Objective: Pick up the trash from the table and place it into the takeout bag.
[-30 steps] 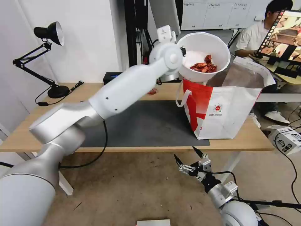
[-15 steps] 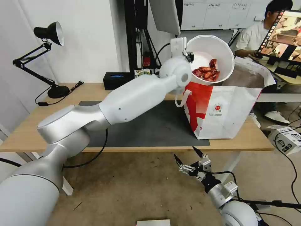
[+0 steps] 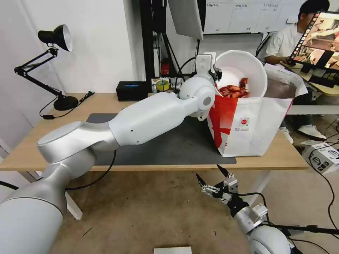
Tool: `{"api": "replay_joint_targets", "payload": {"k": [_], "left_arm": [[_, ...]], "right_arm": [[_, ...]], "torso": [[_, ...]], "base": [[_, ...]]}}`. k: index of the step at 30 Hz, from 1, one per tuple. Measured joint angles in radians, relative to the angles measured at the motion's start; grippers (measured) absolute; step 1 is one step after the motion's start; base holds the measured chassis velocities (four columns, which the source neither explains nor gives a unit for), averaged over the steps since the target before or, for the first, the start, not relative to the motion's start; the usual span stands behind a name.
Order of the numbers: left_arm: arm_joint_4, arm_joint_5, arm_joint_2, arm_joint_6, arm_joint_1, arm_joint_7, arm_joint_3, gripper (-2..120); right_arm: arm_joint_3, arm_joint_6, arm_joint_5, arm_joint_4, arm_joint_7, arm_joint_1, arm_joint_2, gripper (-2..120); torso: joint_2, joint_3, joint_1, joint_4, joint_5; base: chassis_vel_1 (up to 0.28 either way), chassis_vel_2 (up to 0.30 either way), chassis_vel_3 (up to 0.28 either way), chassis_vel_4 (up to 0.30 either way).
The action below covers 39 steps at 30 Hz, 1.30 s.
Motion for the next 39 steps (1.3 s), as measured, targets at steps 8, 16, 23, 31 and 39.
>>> {"api": "replay_joint_targets", "payload": {"k": [8,16,23,31,39], "left_arm": [[-0.031,-0.107,0.008,0.078,-0.007,0.015,-0.002,0],[-0.058,-0.130,0.025,0.130,-0.007,-0.015,0.010,19],[-0.076,-0.143,0.030,0.131,0.001,-0.041,0.005,49],[-0.118,-0.115,0.070,0.069,0.011,-0.028,-0.019,77],[-0.197,-0.089,0.150,0.021,0.038,-0.010,-0.027,99]], "right_arm": [[0.000,0.000,0.000,0.000,0.000,0.000,0.000,100],[0.000,0.000,0.000,0.000,0.000,0.000,0.000,100],[0.000,0.000,0.000,0.000,0.000,0.000,0.000,100],[0.000,0.000,0.000,0.000,0.000,0.000,0.000,100],[0.000,0.000,0.000,0.000,0.000,0.000,0.000,100]], "torso": [[0.000,0.000,0.000,-0.0001,0.0000],[0.000,0.000,0.000,0.0000,0.0000],[0.000,0.000,0.000,-0.0001,0.0000],[0.000,0.000,0.000,0.0001,-0.0001],[0.000,0.000,0.000,-0.0003,0.0000]], "base": [[0.000,0.000,0.000,0.000],[0.000,0.000,0.000,0.000],[0.000,0.000,0.000,0.000],[0.000,0.000,0.000,0.000],[0.000,0.000,0.000,0.000]]}}
